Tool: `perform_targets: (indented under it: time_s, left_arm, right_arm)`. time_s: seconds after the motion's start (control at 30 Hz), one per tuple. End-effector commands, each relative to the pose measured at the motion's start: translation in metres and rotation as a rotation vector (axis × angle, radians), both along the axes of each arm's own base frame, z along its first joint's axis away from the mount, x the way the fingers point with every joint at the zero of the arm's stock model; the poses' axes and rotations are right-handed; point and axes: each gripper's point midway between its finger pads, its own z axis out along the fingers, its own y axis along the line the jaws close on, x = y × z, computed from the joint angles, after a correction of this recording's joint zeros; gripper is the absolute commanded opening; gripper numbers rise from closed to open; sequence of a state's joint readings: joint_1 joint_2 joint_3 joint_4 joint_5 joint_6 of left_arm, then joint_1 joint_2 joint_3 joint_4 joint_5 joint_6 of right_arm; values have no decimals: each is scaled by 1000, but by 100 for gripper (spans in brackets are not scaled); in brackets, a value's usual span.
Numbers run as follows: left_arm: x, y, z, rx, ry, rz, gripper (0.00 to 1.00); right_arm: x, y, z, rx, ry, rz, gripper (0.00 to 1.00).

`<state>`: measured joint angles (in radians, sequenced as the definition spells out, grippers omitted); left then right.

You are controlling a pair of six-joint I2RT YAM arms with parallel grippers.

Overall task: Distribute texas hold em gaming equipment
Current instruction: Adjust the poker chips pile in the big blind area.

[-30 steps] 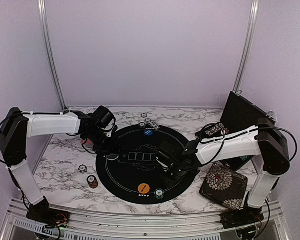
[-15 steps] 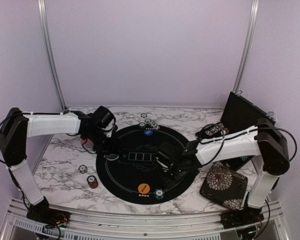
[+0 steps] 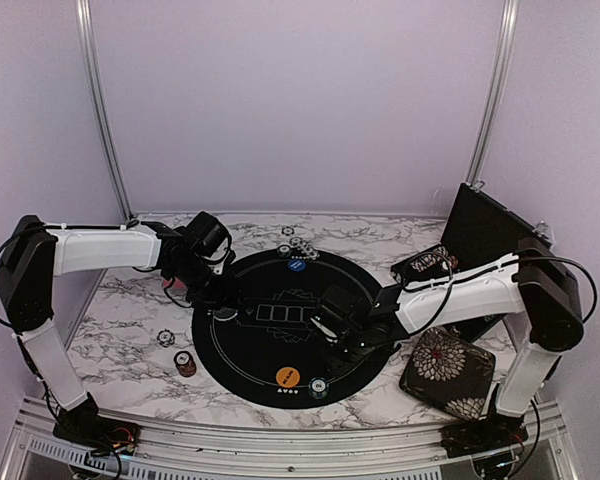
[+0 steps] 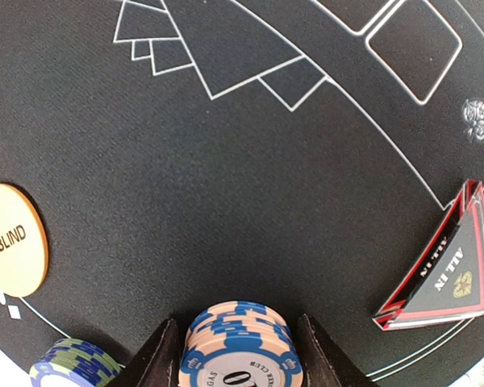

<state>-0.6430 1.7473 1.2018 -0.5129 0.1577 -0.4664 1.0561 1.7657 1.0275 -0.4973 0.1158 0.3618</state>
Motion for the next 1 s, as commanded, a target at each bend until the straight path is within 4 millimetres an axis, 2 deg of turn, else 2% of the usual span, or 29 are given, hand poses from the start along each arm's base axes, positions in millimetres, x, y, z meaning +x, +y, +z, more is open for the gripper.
perform_targets:
  time_s: [0.0,0.23,0.43,0.63,0.97]
  left_arm:
    - [-1,-4,-4,-4,6,-18,68]
    - [-1,-5,-4,-4,8,-19,68]
    - [-1,-4,-4,-4,9,-20,68]
    - [-1,-4,-4,-2,10,-16,68]
    - [-2,-3,-5,0,13,-18,68]
  right_arm:
    - [-5,-7,-20,-33,13,42,47]
    - [-8,-7,-23,-24,15,68,48]
    - [-13,-8,-27,-22,33,100,42]
    - [-16,-11,-29,-35,39,117,30]
    - [-26,-13,-32,-18,75,154,26]
